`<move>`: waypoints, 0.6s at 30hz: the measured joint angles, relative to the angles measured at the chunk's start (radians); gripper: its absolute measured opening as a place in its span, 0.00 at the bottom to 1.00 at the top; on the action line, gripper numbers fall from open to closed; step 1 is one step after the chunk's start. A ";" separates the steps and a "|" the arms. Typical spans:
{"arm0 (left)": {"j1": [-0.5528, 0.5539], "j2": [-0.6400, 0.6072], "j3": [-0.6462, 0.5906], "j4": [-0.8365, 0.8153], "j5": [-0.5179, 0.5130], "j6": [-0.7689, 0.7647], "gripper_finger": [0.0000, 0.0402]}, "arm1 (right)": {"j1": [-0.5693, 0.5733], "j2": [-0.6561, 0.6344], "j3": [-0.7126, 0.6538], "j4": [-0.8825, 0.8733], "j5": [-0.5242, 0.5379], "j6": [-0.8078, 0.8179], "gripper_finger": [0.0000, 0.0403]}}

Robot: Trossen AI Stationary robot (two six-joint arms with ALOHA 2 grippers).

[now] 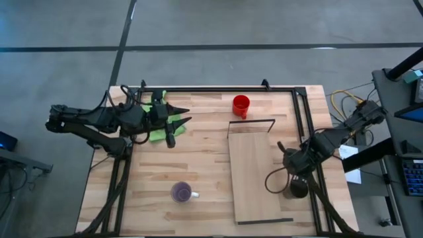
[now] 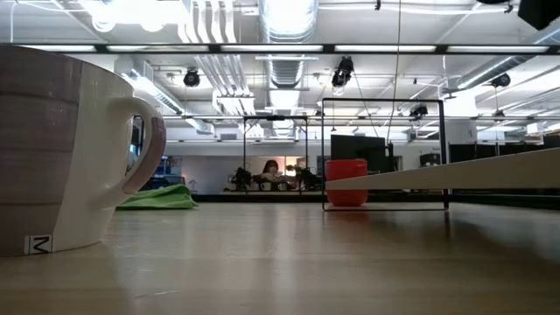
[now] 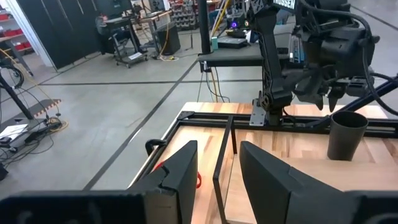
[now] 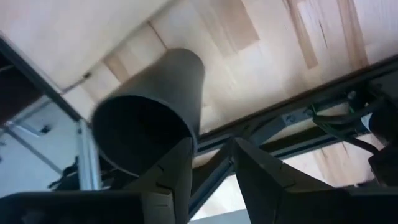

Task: Stack small to large cups/mugs on shelf
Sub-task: Put the black cup on the shelf

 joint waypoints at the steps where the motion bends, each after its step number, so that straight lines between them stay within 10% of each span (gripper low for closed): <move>1: 0.000 0.002 0.000 0.000 0.000 0.000 0.27 | 0.008 0.000 -0.010 0.000 0.000 0.005 0.27; 18: 0.000 0.019 0.000 0.001 0.001 0.000 0.27 | 0.058 0.001 -0.013 0.044 -0.002 0.099 0.24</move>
